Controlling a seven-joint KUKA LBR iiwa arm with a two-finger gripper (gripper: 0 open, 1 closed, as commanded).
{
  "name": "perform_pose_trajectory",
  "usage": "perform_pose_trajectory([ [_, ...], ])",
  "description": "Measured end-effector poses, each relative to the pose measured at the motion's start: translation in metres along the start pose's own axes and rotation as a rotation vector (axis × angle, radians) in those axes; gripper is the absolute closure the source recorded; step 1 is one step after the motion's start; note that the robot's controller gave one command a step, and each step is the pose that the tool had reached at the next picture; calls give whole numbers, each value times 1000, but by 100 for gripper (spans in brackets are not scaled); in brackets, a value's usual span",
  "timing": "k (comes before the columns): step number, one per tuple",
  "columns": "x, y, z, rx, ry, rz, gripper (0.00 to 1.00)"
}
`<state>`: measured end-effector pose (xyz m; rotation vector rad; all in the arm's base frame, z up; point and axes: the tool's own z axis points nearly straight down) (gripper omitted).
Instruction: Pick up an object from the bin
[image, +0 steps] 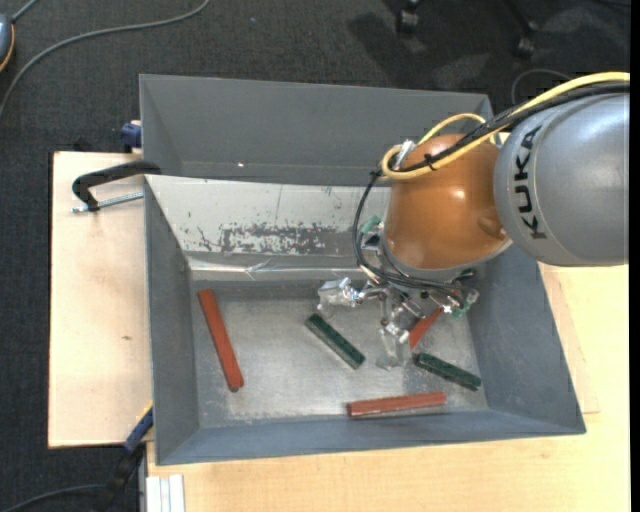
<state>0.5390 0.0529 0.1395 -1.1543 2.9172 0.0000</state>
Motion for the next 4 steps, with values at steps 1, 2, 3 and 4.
perform_pose_trajectory([
  [1,61,-8,69,-3,4,118,0],
  [2,-15,-26,67,3,-7,-62,0],
  [3,-14,-26,67,2,-4,-61,100],
  [4,12,-24,-85,7,-8,-76,100],
])
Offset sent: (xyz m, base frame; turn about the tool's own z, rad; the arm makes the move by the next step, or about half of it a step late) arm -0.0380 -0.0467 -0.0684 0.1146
